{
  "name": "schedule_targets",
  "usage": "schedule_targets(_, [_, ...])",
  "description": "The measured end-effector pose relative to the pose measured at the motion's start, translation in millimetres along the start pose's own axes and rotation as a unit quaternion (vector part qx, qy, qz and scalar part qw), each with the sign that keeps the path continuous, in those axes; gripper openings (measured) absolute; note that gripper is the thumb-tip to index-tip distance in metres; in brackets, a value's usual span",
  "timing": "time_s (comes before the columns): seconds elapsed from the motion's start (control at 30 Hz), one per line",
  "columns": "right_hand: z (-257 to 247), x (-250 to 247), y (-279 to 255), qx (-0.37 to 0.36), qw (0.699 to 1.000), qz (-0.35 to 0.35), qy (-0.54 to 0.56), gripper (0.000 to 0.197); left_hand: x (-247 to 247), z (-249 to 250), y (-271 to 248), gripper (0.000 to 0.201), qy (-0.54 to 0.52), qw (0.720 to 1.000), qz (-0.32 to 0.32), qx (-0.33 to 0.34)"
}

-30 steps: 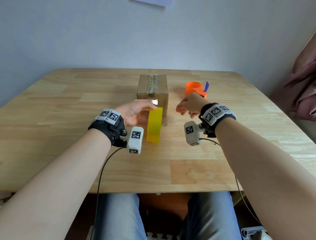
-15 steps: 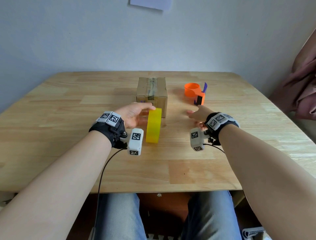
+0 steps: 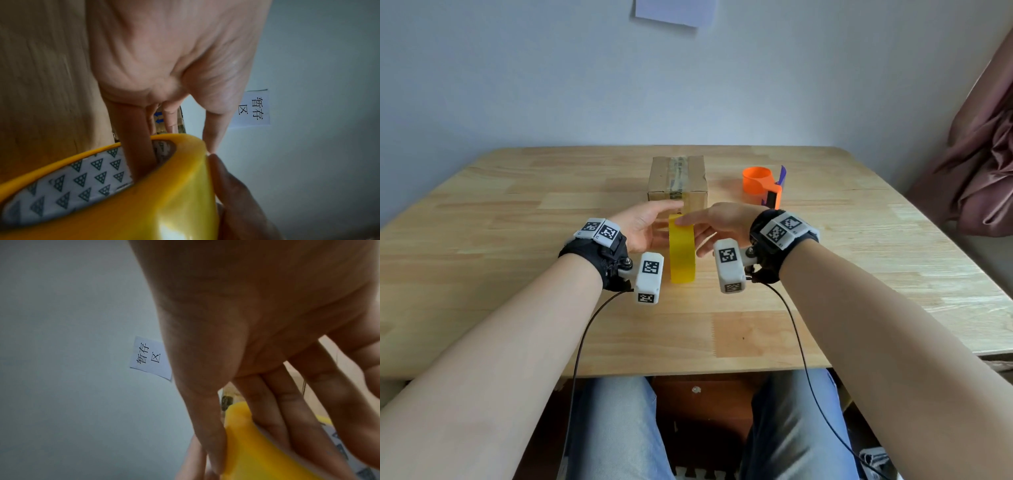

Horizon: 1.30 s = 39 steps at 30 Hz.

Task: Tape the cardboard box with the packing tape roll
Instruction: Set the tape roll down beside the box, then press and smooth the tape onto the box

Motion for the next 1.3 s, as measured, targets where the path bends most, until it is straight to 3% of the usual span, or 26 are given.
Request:
schedule_targets(0.1, [-2.2, -15.8, -10.3, -0.005, 0.998, 0.054, 0.019, 0.054, -0.4, -7.6, 1.4, 0.026, -0.034, 0.999, 0.016, -0.022])
schedule_targets(0.2, [-5.7, -53.9, -25.5, -0.02, 0.989, 0.14, 0.049, 0.057, -1.0, -11.9, 4.5, 0.018, -0.055, 0.997, 0.041, -0.027])
schedule_targets(0.33, [-4.6, -115.5, -51.6, -0.001, 0.951, 0.304, -0.062, 0.056, -1.2, -16.6, 9.8, 0.023, -0.071, 0.994, 0.082, -0.034])
schedule_targets(0.4, [6.9, -137.8, -61.2, 0.018, 0.933, 0.348, -0.091, 0.058, 0.5, -19.5, 12.8, 0.022, -0.072, 0.992, 0.098, -0.04])
schedule_targets(0.57, [59.5, -159.3, -73.4, 0.086, 0.917, 0.366, -0.134, 0.035, 0.6, -28.6, 23.6, 0.023, -0.089, 0.987, 0.121, -0.057])
schedule_targets(0.8, [116.6, -158.7, -66.9, 0.172, 0.897, 0.366, -0.18, 0.045, 2.5, -39.3, 35.9, 0.016, -0.13, 0.981, 0.125, -0.068])
schedule_targets(0.97, [116.2, -150.5, -49.4, 0.168, 0.915, 0.317, -0.187, 0.054, 2.0, -42.3, 41.5, 0.017, -0.127, 0.982, 0.119, -0.069])
schedule_targets(1.1, [73.4, -154.2, -47.8, 0.11, 0.901, 0.363, -0.211, 0.047, -2.9, -44.6, 43.2, 0.023, -0.122, 0.984, 0.111, -0.068])
schedule_targets(1.2, [13.6, -136.8, -36.0, -0.035, 0.905, 0.373, -0.203, 0.031, -7.0, -47.3, 42.0, 0.024, -0.12, 0.985, 0.106, -0.064])
schedule_targets(1.3, [-41.2, -99.9, -19.6, -0.185, 0.907, 0.315, -0.208, 0.034, -12.0, -49.2, 41.9, 0.027, -0.115, 0.986, 0.103, -0.056])
Point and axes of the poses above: each hand's wrist, its own y-axis towards the middle knuckle, its own x-axis out of the palm, z = x × y, the point moved 9 cm from there along y, towards the middle knuckle, and after that the axes turned 2 degrees about y, right-handed, at the moved point
